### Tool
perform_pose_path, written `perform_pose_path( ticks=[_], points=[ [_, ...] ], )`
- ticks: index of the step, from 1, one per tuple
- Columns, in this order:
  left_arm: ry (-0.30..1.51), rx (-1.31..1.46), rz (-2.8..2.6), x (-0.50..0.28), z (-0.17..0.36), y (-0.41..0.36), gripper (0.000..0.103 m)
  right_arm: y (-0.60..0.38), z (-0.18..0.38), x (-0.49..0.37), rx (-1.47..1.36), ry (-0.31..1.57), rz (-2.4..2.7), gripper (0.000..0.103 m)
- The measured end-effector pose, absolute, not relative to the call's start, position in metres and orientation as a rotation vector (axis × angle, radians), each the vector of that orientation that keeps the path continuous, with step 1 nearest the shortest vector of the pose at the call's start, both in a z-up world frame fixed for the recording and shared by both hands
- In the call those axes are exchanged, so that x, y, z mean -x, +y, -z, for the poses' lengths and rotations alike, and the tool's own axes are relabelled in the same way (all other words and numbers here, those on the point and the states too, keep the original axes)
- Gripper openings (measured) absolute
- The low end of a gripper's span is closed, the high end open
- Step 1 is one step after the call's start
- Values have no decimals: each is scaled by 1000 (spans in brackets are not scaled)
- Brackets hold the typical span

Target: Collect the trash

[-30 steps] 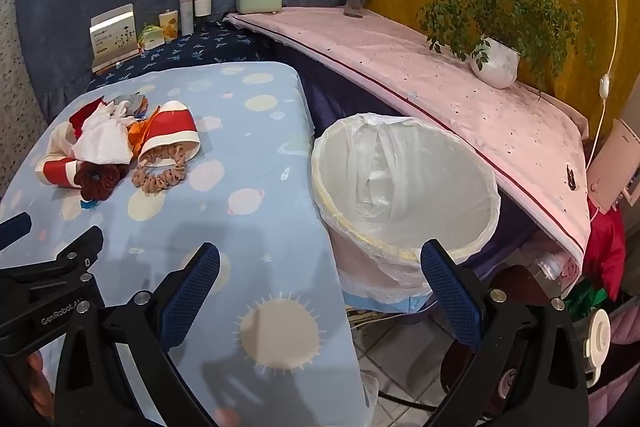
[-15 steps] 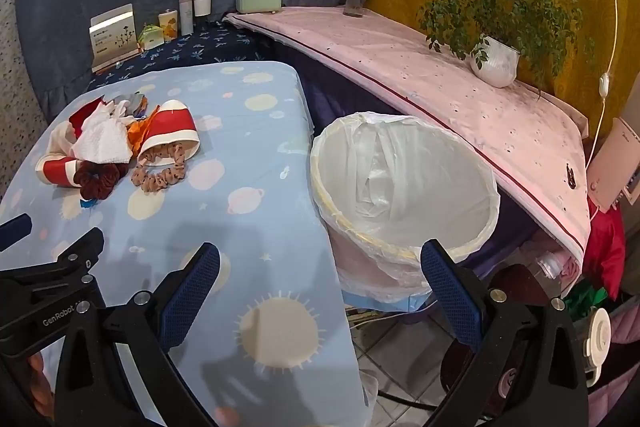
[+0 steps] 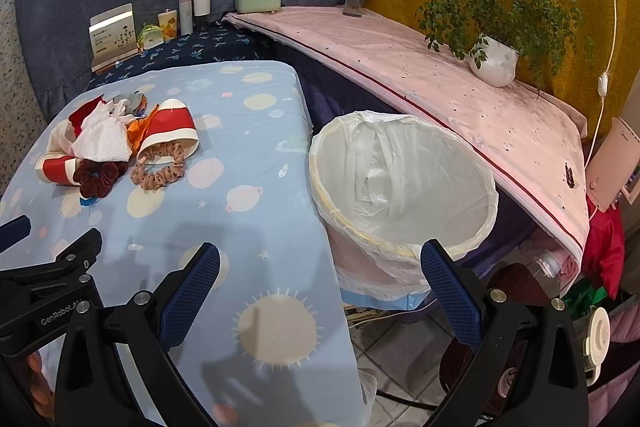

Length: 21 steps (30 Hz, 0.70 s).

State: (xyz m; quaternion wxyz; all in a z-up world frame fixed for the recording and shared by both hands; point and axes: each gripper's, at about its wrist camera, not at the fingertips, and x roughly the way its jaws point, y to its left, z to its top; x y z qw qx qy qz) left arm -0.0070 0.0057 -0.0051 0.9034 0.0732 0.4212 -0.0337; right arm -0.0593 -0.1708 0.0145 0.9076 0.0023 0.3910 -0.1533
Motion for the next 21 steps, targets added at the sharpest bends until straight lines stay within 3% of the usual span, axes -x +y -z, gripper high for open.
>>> perform_pose_path(
  ticks=[21],
  points=[
    [878,-152,70,17,7,3,96,-177,-15,67,-21,791,336,96]
  ],
)
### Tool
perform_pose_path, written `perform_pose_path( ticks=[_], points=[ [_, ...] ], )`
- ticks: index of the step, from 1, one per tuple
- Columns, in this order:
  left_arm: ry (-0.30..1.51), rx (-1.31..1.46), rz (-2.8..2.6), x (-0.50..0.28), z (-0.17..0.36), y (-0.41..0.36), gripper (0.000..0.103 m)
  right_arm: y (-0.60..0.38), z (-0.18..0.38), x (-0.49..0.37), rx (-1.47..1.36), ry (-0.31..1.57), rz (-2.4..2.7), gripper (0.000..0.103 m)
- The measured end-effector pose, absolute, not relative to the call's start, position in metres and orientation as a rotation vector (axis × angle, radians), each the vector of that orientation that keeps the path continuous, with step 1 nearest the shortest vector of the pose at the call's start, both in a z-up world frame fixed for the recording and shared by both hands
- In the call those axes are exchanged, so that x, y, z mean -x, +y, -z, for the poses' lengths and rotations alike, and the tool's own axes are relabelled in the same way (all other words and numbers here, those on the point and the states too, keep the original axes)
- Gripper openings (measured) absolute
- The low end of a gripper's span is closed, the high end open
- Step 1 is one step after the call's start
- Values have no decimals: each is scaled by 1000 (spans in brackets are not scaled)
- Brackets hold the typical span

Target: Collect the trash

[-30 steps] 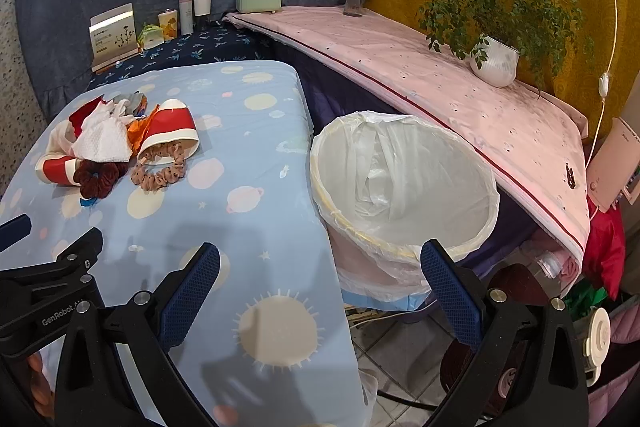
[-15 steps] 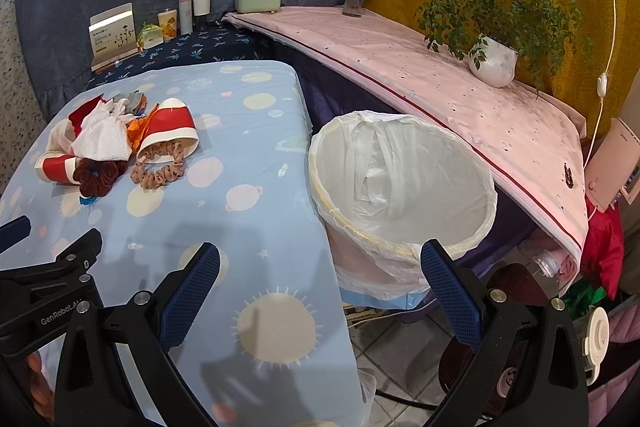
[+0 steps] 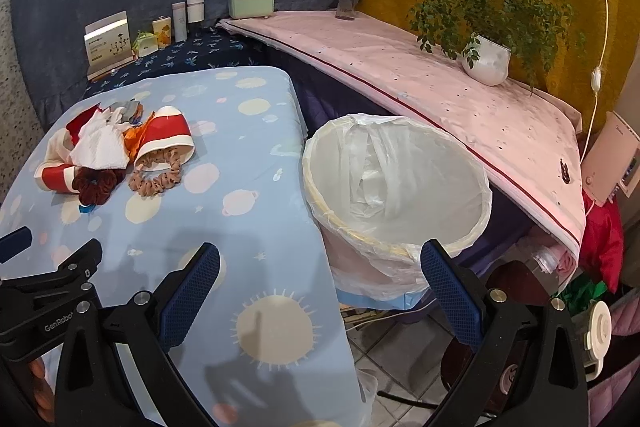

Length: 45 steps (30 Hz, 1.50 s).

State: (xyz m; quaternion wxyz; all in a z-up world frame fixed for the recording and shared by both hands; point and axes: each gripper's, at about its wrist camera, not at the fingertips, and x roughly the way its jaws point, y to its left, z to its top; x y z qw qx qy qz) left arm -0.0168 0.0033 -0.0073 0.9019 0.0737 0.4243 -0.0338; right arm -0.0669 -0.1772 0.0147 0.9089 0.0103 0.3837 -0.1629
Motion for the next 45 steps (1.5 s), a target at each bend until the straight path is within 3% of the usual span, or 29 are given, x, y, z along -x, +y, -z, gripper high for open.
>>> perform_pose_path(
  ticks=[45],
  points=[
    [882,-149,86,14,3,-3,96,-175,-17,69,-12,778,347,96]
  ],
)
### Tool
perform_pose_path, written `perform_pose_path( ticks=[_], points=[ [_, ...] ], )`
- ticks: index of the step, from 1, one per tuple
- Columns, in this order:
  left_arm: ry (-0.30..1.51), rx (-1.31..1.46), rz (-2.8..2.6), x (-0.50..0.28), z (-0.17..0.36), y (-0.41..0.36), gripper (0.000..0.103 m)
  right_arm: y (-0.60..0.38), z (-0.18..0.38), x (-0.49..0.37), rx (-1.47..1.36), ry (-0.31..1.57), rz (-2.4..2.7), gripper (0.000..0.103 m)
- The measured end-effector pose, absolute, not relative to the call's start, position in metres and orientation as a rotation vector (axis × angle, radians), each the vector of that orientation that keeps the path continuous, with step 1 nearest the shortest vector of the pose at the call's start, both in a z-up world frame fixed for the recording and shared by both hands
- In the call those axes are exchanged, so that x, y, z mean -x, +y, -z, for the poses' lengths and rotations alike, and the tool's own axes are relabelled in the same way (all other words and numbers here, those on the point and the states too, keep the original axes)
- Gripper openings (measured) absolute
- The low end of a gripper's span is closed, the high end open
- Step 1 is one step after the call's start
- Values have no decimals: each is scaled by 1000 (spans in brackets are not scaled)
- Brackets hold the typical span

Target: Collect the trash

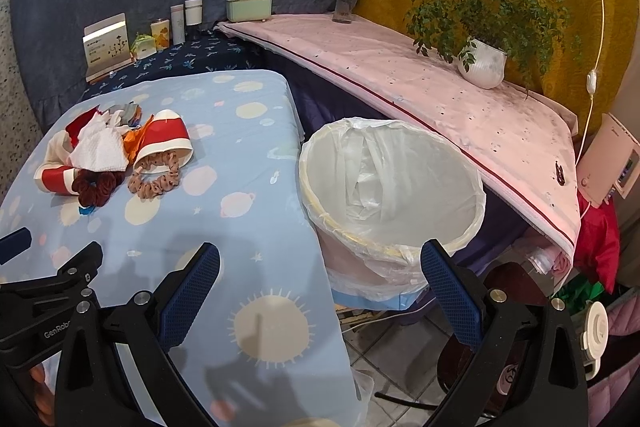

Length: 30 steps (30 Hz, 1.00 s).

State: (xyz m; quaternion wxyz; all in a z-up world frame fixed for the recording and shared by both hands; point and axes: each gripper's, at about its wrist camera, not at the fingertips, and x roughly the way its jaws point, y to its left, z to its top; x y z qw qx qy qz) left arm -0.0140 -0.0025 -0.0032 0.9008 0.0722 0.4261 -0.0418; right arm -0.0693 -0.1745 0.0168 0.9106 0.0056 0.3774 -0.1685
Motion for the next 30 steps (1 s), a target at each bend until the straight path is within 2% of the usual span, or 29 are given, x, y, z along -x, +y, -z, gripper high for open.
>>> perform_pose_path(
  ticks=[17,30],
  points=[
    [874,-109,118,2,2,13,96,-175,-23,65,-33,747,388,96],
    [840,-33,60,-22,9,69,96,-150,-15,40,-22,753,367,96]
  ],
)
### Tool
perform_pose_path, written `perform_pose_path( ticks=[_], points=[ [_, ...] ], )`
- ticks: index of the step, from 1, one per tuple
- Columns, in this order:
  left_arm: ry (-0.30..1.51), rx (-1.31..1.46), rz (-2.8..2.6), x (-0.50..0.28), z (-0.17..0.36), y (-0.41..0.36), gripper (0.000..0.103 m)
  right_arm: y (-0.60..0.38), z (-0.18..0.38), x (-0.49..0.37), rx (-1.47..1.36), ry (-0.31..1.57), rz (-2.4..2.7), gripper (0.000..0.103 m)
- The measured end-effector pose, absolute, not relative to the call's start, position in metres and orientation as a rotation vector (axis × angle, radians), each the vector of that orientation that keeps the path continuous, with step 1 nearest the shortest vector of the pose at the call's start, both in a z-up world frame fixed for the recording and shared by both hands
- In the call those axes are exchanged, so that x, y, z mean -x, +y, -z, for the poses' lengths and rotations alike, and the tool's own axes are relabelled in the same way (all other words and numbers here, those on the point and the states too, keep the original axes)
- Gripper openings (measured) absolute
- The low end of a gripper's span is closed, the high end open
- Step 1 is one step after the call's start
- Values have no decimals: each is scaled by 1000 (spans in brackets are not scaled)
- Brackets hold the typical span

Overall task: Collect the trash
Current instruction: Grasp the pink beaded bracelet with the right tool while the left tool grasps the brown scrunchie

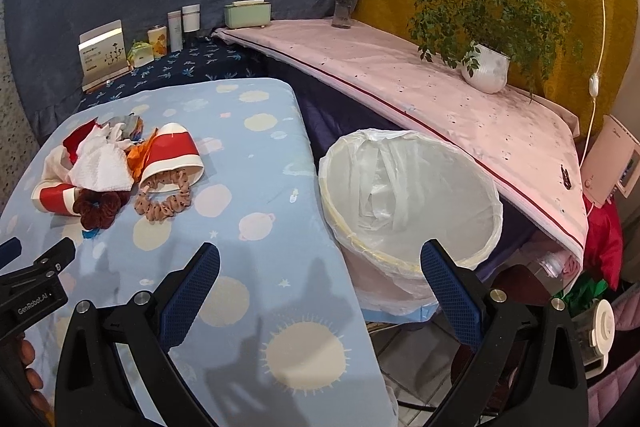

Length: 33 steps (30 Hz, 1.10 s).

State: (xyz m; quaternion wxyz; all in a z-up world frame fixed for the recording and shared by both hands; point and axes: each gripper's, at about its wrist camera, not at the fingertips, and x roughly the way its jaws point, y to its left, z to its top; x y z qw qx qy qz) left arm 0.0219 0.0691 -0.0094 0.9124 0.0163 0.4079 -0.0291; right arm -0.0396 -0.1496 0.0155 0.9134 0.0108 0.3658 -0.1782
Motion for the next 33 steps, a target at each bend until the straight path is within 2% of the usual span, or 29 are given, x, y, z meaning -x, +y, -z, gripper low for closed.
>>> perform_pose_path(
  ticks=[10,19,25,29,33],
  points=[
    [878,23,29,-44,19,106,96,-127,-9,7,-47,760,320,96],
    [896,74,35,-76,25,110,96,-109,10,-36,-68,788,288,96],
    [943,132,38,-101,38,107,95,-96,23,-65,-60,807,263,91],
    [965,148,35,-111,45,105,92,-89,31,-82,-66,824,250,89],
    [994,183,38,-119,53,107,81,-83,43,-97,-73,850,235,83]
  ],
)
